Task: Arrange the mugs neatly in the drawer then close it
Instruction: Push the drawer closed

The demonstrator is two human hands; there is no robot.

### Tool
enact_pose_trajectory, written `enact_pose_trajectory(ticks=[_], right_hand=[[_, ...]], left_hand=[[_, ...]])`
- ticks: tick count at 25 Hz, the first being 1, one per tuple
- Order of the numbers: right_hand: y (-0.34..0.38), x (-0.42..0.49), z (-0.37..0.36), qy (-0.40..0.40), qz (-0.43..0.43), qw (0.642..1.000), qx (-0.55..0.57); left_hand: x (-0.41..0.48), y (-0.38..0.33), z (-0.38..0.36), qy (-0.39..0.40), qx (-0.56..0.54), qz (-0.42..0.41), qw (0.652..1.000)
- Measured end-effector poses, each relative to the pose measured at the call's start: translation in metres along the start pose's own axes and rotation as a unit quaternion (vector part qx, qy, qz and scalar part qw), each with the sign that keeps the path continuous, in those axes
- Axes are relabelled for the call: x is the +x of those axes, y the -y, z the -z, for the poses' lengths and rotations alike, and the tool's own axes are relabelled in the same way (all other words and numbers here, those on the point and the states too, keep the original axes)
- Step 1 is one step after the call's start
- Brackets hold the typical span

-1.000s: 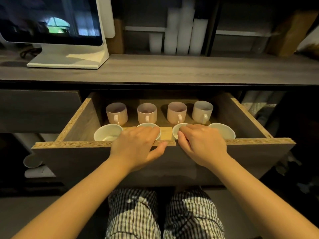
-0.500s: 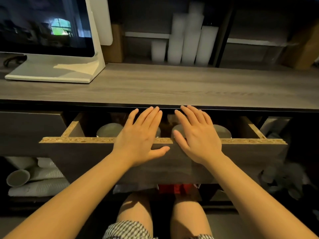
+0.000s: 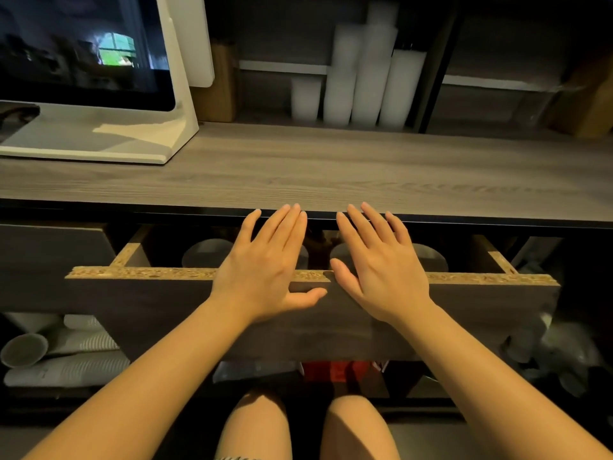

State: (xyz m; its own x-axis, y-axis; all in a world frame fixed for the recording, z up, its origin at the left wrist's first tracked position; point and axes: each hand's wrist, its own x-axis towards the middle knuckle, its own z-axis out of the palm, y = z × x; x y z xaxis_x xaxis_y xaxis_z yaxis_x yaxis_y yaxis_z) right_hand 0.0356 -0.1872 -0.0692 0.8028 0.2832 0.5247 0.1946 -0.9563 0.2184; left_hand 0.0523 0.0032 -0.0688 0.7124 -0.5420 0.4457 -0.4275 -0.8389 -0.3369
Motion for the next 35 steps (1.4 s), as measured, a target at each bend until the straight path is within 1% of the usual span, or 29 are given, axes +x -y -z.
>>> enact_pose_trajectory(ticks=[7, 10, 13, 16, 20, 24, 28, 30, 31, 35], right_hand=[[-0.008, 0.021, -0.018, -0.039, -0.004, 0.999, -0.006], [-0.011, 0.03, -0.028, -0.067, 0.003, 0.998, -0.011], [-0.016, 0.04, -0.036, -0.119, 0.006, 0.993, -0.023], [-0.017, 0.044, -0.042, -0.173, 0.011, 0.984, -0.041], [-0.019, 0.049, -0.048, -0.226, 0.018, 0.973, -0.052], [-0.02, 0.055, -0.056, -0.287, 0.019, 0.955, -0.071], [-0.02, 0.057, -0.063, -0.328, 0.014, 0.941, -0.081], [-0.019, 0.058, -0.066, -0.333, 0.004, 0.939, -0.083], [-0.019, 0.058, -0.067, -0.329, 0.003, 0.941, -0.079], [-0.017, 0.054, -0.054, -0.279, -0.004, 0.959, -0.051]], left_hand=[[0.023, 0.01, -0.019, -0.025, -0.011, 0.002, 1.0], [0.033, 0.015, -0.027, -0.04, -0.018, -0.002, 0.999], [0.042, 0.019, -0.034, -0.082, -0.04, 0.004, 0.996], [0.046, 0.021, -0.042, -0.124, -0.032, 0.004, 0.992], [0.047, 0.02, -0.046, -0.124, -0.002, 0.008, 0.992], [0.049, 0.015, -0.042, -0.135, 0.003, 0.036, 0.99], [0.051, 0.01, -0.039, -0.122, 0.002, 0.066, 0.99], [0.052, 0.01, -0.036, -0.094, 0.004, 0.085, 0.992], [0.052, 0.008, -0.034, -0.08, 0.005, 0.098, 0.992], [0.055, 0.001, -0.016, 0.004, -0.071, 0.121, 0.99]])
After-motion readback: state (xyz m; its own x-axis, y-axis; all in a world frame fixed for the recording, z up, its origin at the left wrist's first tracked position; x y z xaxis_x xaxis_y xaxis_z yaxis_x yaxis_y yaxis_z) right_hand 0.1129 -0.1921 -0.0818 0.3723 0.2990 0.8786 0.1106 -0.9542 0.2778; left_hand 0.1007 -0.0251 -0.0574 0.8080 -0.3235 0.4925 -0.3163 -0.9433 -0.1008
